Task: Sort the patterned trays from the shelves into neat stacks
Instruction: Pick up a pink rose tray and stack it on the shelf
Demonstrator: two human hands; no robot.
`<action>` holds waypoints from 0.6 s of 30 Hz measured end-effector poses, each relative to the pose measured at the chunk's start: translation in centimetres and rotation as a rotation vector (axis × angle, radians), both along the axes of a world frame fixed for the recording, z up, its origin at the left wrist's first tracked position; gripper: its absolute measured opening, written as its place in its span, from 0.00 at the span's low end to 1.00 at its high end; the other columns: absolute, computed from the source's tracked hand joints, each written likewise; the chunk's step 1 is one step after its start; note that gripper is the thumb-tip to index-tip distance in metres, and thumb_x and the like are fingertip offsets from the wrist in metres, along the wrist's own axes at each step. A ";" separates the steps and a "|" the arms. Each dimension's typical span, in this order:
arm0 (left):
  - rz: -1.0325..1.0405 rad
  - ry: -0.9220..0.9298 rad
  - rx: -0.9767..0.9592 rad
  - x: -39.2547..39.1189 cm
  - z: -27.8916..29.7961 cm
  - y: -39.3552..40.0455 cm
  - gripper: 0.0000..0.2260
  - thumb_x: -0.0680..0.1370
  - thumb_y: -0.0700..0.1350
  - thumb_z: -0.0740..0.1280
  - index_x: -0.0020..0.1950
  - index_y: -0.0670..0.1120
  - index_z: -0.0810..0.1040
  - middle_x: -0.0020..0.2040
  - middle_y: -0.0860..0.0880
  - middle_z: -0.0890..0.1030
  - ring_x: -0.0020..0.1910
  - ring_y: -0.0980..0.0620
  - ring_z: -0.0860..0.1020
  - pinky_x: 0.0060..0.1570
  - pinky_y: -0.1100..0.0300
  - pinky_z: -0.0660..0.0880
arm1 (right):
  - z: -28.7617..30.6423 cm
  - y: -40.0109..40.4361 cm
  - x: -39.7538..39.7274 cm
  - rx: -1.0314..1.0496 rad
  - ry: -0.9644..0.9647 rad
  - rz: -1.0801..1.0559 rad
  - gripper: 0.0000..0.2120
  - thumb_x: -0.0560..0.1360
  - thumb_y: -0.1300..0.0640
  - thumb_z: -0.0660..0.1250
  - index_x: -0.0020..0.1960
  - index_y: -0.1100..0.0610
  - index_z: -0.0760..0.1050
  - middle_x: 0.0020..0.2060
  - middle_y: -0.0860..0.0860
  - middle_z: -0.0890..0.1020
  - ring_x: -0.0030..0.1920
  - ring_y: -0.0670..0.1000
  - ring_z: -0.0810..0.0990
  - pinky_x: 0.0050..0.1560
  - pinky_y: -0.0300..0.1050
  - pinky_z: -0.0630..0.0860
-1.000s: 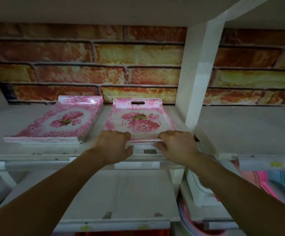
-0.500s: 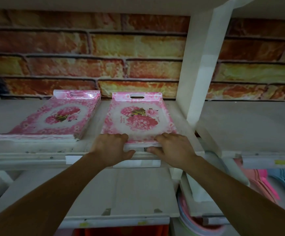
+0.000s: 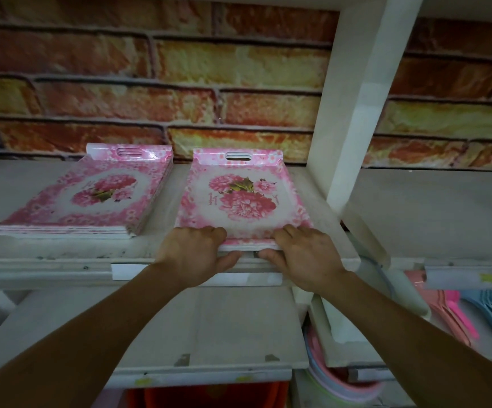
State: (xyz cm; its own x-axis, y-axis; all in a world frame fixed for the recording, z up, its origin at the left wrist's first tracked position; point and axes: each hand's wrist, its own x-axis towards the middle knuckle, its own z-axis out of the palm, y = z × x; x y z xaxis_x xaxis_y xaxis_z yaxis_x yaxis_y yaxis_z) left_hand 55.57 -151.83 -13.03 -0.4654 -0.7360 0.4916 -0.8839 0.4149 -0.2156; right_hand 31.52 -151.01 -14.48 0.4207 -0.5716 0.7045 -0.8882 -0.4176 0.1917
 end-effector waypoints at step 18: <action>0.109 -0.032 0.092 -1.0 1.3 1.9 0.30 0.72 0.71 0.50 0.60 0.50 0.71 0.53 0.50 0.80 0.51 0.47 0.78 0.52 0.52 0.72 | 1.7 3.0 0.1 0.248 0.047 -0.152 0.27 0.76 0.34 0.52 0.59 0.52 0.76 0.51 0.51 0.81 0.50 0.54 0.79 0.53 0.50 0.71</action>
State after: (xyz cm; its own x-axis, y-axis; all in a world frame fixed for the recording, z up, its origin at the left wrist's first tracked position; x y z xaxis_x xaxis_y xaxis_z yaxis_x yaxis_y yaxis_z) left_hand 54.58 -149.90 -11.74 -0.3946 -0.8244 0.4058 -0.9181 0.3360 -0.2101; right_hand 31.57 -148.04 -12.77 0.3459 -0.7830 0.5169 -0.9368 -0.3195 0.1427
